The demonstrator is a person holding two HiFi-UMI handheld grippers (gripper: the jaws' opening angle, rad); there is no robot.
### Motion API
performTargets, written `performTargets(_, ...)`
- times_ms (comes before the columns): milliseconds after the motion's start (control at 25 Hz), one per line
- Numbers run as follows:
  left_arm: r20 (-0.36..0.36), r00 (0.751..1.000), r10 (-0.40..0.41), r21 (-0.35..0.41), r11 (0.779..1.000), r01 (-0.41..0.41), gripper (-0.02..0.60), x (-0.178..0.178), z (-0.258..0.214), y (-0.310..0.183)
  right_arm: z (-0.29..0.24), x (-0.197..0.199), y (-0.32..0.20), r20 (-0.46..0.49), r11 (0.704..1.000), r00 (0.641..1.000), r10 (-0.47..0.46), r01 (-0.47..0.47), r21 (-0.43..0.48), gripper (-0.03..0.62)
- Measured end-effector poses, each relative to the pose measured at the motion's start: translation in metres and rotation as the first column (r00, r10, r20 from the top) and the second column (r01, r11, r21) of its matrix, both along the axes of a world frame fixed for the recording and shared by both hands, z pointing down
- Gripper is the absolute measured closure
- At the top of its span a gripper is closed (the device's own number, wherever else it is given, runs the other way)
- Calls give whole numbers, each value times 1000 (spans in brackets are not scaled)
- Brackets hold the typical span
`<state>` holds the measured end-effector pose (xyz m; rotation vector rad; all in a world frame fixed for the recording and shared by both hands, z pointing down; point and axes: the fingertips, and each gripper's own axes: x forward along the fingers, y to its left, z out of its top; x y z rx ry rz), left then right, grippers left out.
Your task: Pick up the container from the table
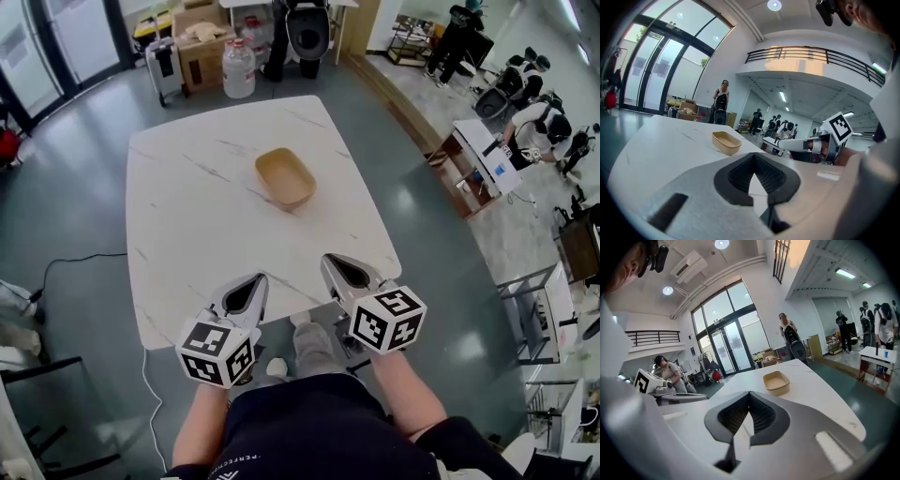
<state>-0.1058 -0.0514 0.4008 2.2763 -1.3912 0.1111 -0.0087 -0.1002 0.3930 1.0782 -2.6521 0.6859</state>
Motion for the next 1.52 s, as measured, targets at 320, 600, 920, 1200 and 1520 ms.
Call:
performTargets(320,21,999,-41,1,999,41,588,10,3,-73,1,5,-76,5,999,999,-45,45,8,595)
performTargets(600,47,997,-65,-32,997,67,588,16,12,-129,9,5,-135,-11,997,997,-77,76,-17,595)
performTargets(920,47,988,-148,-85,985,152,588,8,35,-175,33,1,-187,-17,990,993,-119,118,-73,595)
performTargets(1200,69,981,-184,-146,970,192,588,1,59,-205,59,-9,-218,-32,980,987,-159,154,-127,588)
performTargets(1520,62,960,-272,-182,943,279,565,-12,75,-230,81,-16,-246,-56,979,986,-158,149,-138,561)
